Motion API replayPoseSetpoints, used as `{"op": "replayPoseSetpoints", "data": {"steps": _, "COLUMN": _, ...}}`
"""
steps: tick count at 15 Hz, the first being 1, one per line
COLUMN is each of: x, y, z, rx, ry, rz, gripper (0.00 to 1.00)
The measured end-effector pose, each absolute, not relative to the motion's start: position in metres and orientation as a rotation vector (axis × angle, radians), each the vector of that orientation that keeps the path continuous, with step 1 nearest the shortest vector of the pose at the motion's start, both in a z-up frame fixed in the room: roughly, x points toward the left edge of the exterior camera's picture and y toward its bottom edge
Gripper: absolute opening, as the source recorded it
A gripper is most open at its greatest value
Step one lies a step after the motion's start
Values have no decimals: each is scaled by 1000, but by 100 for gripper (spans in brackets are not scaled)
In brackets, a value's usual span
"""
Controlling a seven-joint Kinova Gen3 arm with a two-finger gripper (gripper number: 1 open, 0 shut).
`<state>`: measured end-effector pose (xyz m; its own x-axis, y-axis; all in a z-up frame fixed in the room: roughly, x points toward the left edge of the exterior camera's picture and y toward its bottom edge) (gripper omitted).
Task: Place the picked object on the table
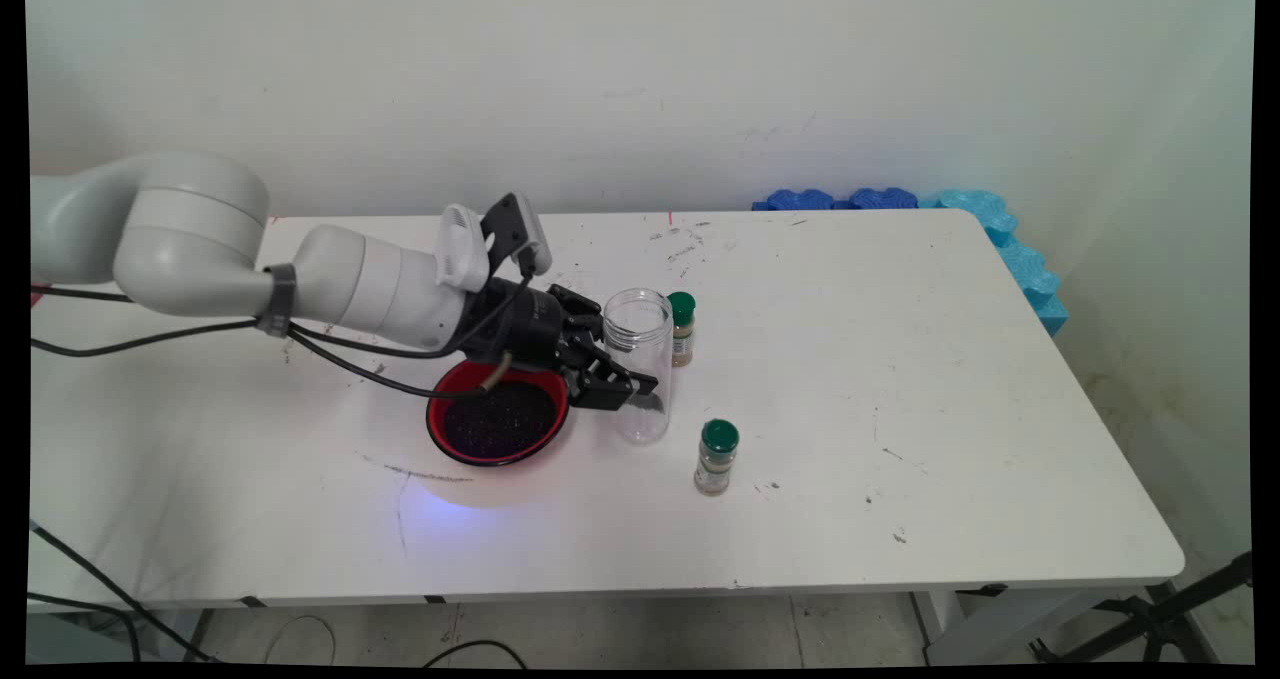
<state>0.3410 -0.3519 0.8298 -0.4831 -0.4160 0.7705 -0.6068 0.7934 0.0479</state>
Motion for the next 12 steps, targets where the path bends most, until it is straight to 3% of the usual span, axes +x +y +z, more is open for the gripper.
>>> {"op": "replayPoseSetpoints", "data": {"steps": 8, "x": 336, "y": -356, "z": 811, "rx": 766, "ry": -2138, "rz": 306, "gripper": 0}}
{"op": "replayPoseSetpoints", "data": {"steps": 9, "x": 336, "y": -357, "z": 809, "rx": 768, "ry": -2135, "rz": 308, "gripper": 100}}
{"op": "replayPoseSetpoints", "data": {"steps": 12, "x": 335, "y": -358, "z": 807, "rx": 773, "ry": -2129, "rz": 310, "gripper": 100}}
